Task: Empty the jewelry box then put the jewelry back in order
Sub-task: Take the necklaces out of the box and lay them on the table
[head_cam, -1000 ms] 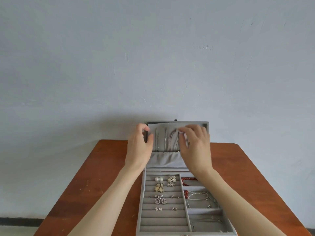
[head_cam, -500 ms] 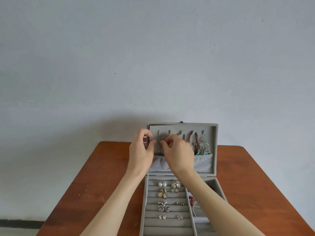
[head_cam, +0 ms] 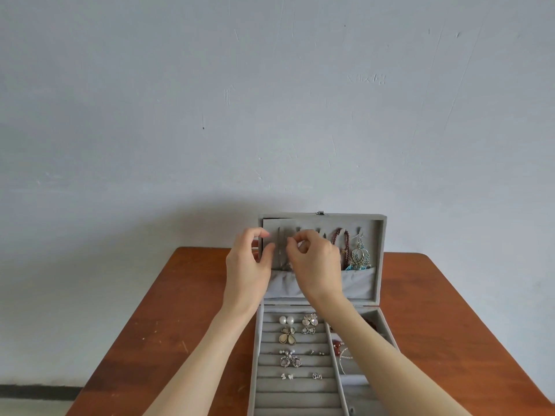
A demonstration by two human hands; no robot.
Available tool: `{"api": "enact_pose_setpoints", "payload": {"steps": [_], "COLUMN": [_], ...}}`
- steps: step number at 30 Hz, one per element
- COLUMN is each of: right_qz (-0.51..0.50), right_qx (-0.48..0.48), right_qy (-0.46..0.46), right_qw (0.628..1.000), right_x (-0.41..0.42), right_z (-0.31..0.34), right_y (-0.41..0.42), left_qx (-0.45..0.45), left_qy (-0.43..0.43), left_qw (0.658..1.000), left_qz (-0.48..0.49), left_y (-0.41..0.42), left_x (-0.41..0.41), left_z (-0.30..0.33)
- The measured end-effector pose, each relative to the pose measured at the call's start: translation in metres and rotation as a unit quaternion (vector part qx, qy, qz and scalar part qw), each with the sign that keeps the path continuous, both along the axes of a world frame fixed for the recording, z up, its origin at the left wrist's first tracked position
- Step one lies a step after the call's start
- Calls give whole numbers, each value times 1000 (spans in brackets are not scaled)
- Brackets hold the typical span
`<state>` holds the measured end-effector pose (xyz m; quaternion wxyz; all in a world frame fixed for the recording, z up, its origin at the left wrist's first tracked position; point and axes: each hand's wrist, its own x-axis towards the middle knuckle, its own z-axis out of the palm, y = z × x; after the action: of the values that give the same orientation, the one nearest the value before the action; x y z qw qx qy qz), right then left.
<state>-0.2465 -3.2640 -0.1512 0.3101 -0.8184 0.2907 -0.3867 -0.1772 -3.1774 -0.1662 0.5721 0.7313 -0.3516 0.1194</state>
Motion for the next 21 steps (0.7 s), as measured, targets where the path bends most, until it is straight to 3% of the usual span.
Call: {"api": "enact_pose_setpoints", "payload": {"steps": [5,9,16,21], "right_qz": [36,47,133,160], "right_qx": [-68,-106,-57,-50], "right_qy": [-15,-14,-36,-39], "right_qw": [997,993,989,985], "right_x": [-3,-7,-12,-13], "right_z": [19,26,27,33], "right_y": [-6,-9,-12,-16], "left_qx": [-35,-7,50,54], "left_qy": [19,-20,-111,-160], "left_qw": [999,998,978,974], "left_qz": [27,63,171,152], "left_y": [-4,-6,-10,-15], "left_x": [-8,-16,-23,-14], "left_z": [5,7,16,24]}}
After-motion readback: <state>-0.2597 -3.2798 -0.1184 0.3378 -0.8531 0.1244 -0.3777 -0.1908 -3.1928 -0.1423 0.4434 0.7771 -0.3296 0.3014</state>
